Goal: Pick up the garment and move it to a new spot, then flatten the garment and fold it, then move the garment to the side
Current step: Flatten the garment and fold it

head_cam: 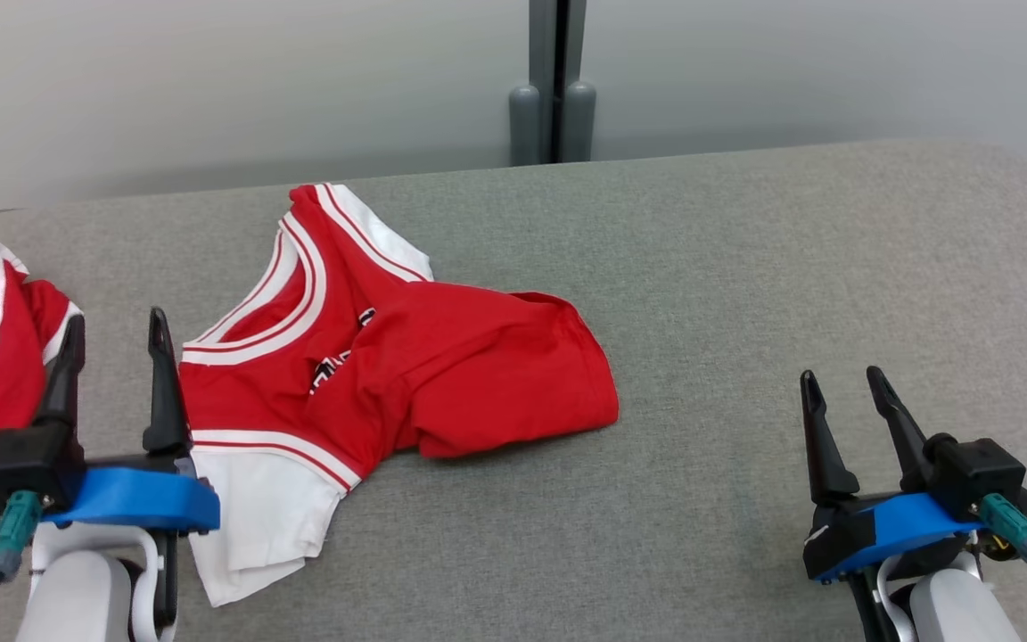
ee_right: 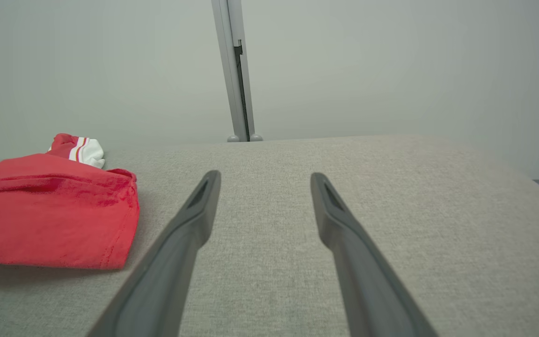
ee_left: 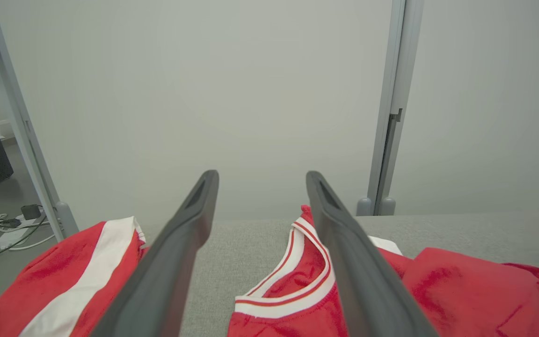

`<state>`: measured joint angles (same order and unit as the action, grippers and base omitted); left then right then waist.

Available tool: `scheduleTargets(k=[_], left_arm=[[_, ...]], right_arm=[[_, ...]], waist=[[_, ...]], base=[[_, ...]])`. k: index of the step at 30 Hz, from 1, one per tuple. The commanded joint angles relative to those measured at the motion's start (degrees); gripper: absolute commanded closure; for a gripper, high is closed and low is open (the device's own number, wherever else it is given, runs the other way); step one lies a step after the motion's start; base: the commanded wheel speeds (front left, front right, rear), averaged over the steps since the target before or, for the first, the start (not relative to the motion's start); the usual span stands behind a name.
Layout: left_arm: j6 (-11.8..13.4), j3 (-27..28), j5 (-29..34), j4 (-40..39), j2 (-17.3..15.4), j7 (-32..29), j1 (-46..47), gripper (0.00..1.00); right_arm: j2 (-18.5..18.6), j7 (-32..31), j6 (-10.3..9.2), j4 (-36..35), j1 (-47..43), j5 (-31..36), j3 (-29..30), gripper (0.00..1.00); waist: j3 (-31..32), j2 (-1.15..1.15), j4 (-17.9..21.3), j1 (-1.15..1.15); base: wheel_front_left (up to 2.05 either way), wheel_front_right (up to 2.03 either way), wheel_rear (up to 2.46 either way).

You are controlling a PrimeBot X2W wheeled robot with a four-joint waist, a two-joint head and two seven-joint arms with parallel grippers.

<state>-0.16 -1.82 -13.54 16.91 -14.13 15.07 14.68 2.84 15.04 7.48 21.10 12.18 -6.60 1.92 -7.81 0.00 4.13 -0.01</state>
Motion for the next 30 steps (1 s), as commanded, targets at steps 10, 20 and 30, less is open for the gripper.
scheduleTargets(k=[10,20,30], left_arm=[[-0.9,1.1,2.6,-2.2,4.3,0.1,-9.8,0.00],[-2.1,2.3,3.6,-2.5,6.5,0.1,-13.3,0.00],[-3.1,2.2,4.8,-2.7,7.9,0.1,-11.4,0.00]], right_arm=[[0.1,0.1,0.03,0.6,-2.4,0.6,0.3,0.00],[0.1,0.0,0.03,1.4,-3.4,0.0,-0.4,0.00],[1.0,-2.0,0.03,2.2,3.0,1.8,-3.9,0.00]], waist=[[2.3,0.00,-3.6,0.01],[3.1,0.00,-5.1,0.01],[2.2,0.00,-7.4,0.01]], base=[[0.00,0.00,0.00],[0.00,0.00,0.00],[0.00,0.00,0.00]])
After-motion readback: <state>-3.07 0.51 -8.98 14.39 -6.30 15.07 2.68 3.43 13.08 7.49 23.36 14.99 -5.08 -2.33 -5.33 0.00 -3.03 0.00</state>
